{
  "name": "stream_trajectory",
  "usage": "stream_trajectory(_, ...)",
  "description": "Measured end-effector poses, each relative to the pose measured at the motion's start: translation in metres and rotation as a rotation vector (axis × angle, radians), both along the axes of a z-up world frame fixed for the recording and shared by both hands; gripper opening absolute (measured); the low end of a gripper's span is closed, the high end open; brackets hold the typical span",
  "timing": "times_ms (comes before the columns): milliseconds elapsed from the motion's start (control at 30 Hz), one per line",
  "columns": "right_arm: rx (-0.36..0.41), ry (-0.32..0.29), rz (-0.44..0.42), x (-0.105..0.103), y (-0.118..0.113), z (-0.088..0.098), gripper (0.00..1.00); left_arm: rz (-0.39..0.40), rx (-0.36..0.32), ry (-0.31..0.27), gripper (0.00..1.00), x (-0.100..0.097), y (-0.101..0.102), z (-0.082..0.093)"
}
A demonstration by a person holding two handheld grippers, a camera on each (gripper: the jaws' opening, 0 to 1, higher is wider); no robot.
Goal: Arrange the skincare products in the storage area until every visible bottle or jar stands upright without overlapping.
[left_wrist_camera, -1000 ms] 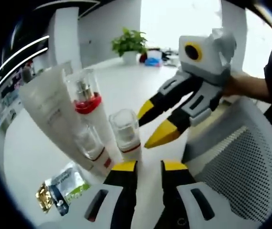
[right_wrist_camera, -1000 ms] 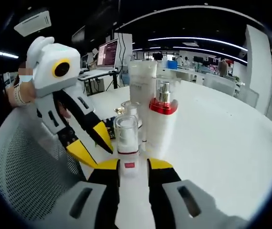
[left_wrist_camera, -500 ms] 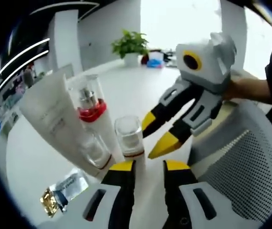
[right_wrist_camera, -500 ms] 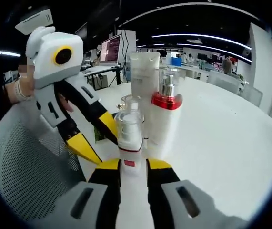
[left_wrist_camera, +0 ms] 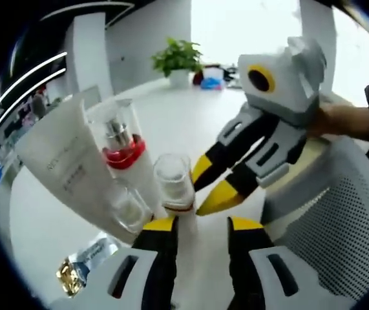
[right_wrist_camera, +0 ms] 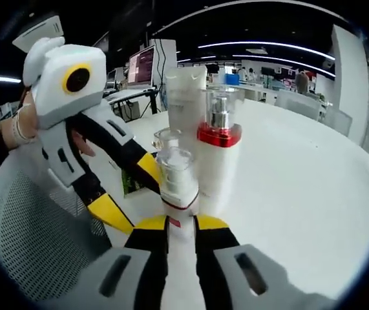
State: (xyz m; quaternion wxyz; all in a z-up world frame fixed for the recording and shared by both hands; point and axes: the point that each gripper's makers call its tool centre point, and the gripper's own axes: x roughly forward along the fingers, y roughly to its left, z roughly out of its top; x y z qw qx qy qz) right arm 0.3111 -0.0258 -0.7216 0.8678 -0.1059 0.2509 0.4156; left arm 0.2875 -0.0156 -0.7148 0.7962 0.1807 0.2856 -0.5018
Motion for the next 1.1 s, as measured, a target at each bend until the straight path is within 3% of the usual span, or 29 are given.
stream_trajectory(167,0.012,0.012,-0.012,0.002,0.003,0.0,0.14,-0.004,0.056,0.027,0.22,-0.006,0.016,-0.007)
stream_trajectory(267,0.011,0.021,-0.01,0.003,0.004,-0.001,0.14,0.019,0.167,-0.013,0.23,0.0,0.038,-0.016)
stream_trajectory(300,0.009,0.025,-0.009,0.002,0.004,-0.002,0.13,0.046,0.172,-0.012,0.23,0.004,0.043,-0.017)
stream_trajectory(467,0.019,0.048,-0.024,0.003,0.005,-0.004,0.14,0.095,0.115,-0.02,0.22,0.017,0.045,-0.01)
stream_trajectory(1100,0.041,0.072,-0.078,0.017,0.008,-0.009,0.13,0.088,0.146,-0.037,0.15,0.046,0.042,-0.021)
